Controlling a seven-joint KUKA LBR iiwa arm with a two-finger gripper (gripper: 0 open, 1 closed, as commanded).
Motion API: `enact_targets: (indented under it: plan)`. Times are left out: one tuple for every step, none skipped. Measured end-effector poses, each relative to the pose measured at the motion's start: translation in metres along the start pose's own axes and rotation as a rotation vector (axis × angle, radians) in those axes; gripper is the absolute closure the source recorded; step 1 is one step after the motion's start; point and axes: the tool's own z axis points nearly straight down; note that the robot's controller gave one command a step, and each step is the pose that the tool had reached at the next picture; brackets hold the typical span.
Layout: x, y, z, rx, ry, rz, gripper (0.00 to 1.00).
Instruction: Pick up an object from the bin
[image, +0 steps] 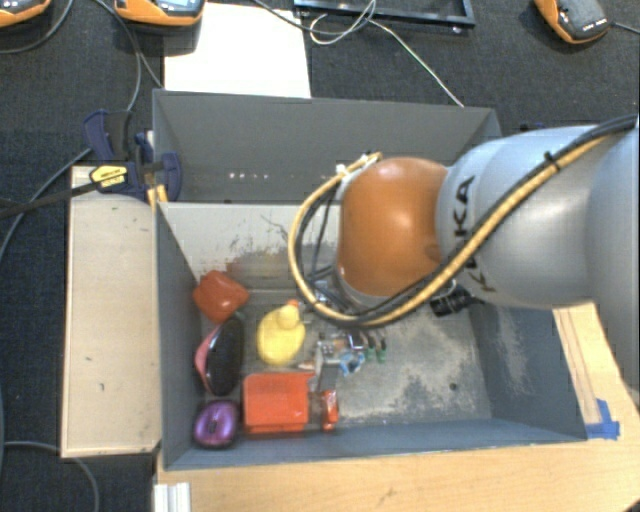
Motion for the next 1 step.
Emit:
enact_targets:
  plan:
    - [-0.0020, -0.0008, -0.0045, -0.001, -0.008, 0.006, 0.00]
